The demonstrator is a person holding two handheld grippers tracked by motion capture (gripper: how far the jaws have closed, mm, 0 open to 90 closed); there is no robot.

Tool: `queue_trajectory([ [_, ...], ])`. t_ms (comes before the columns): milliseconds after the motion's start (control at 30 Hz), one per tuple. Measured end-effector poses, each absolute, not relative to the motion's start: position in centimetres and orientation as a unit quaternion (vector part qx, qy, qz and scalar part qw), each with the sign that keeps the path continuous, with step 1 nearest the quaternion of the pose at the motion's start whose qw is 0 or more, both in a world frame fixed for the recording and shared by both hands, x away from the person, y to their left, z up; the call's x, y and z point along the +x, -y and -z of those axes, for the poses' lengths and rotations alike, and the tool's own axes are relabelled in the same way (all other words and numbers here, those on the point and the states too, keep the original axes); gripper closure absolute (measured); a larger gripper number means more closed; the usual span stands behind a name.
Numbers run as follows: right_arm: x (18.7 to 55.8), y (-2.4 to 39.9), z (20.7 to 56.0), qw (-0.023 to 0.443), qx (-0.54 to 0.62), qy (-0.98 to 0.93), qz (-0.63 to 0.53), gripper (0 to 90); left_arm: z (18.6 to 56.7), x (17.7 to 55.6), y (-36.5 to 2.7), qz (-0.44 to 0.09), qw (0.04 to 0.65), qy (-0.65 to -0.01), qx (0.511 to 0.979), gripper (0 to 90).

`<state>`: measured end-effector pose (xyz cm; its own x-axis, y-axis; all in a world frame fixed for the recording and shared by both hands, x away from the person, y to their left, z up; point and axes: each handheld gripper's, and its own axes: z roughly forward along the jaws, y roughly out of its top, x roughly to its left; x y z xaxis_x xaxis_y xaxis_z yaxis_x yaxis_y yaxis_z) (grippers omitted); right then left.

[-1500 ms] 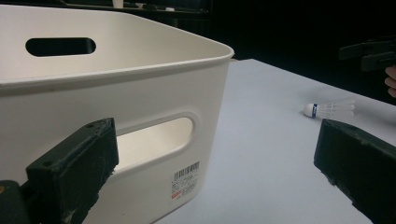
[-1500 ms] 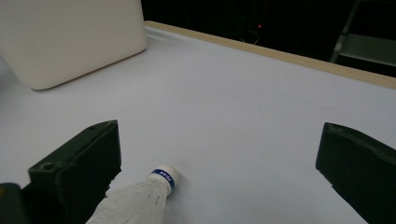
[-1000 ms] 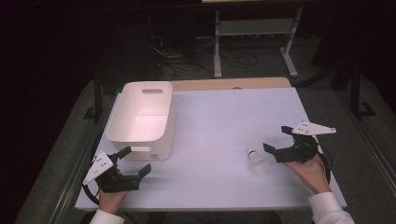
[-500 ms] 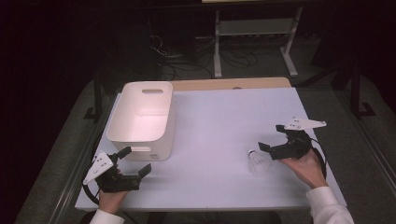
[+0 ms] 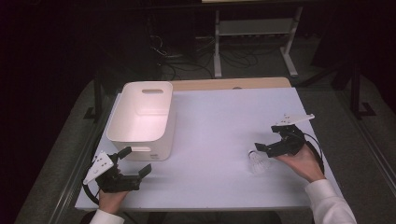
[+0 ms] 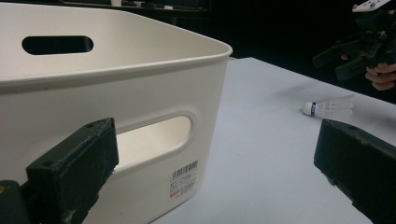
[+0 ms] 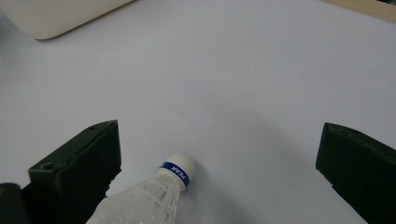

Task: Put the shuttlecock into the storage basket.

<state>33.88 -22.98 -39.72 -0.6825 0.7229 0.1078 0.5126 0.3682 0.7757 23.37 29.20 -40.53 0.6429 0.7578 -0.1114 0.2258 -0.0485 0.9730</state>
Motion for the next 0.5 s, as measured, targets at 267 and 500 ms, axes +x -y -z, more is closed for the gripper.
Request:
queue_trajectory([
  [267,34.5,22.6,39.7,0.113,0.379,-0.827,-0.400,0.0,40.5,23.4,-29.2,-0.225,0.590,-0.357,0.688,0.0],
  [500,35.1,22.3,39.6,0.092,0.389,-0.829,-0.391,0.0,40.5,23.4,-29.2,-0.224,0.590,-0.358,0.688,0.0],
])
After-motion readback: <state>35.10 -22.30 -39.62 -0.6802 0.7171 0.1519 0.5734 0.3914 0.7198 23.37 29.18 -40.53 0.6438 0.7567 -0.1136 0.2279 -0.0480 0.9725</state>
